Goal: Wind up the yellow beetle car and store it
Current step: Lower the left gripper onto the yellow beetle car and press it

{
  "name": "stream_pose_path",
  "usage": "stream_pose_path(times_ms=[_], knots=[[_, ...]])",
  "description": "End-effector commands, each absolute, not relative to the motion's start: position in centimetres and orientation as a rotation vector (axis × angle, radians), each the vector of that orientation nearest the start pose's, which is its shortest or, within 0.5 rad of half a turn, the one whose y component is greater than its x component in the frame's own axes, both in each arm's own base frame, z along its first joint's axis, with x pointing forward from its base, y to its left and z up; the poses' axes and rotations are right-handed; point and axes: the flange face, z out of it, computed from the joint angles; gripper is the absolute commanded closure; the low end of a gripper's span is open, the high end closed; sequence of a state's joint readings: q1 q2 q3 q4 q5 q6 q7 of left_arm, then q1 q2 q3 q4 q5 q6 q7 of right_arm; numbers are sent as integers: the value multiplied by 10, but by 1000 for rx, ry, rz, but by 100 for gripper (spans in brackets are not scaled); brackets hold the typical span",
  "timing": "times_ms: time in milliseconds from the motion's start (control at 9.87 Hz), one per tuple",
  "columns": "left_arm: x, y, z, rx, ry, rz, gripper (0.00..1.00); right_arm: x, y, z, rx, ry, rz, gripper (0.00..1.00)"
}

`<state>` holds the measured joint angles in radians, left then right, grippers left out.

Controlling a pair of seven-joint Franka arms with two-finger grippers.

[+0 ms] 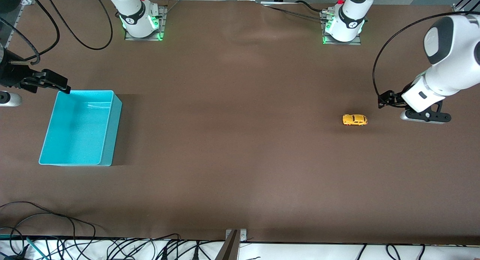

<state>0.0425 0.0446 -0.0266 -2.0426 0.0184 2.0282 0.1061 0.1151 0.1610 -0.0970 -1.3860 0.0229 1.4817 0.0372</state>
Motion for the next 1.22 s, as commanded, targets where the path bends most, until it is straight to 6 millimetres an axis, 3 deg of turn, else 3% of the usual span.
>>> stream_pose_path(times_ms=[0,405,709,912,1115], knots=[[534,11,381,-3141,152,-12,0,592,17,614,-3115,21,107,0],[521,9,330,-3133,199,72,0,593,15,613,-3115,26,107,0],[509,6,297,-3075,736,165,0,593,15,613,-3115,26,107,0],[513,6,278,-2915,1247,119,0,593,15,613,-3115,26,107,0],[519,7,264,-2739,1582,59,0,593,15,613,-3115,23,105,0]])
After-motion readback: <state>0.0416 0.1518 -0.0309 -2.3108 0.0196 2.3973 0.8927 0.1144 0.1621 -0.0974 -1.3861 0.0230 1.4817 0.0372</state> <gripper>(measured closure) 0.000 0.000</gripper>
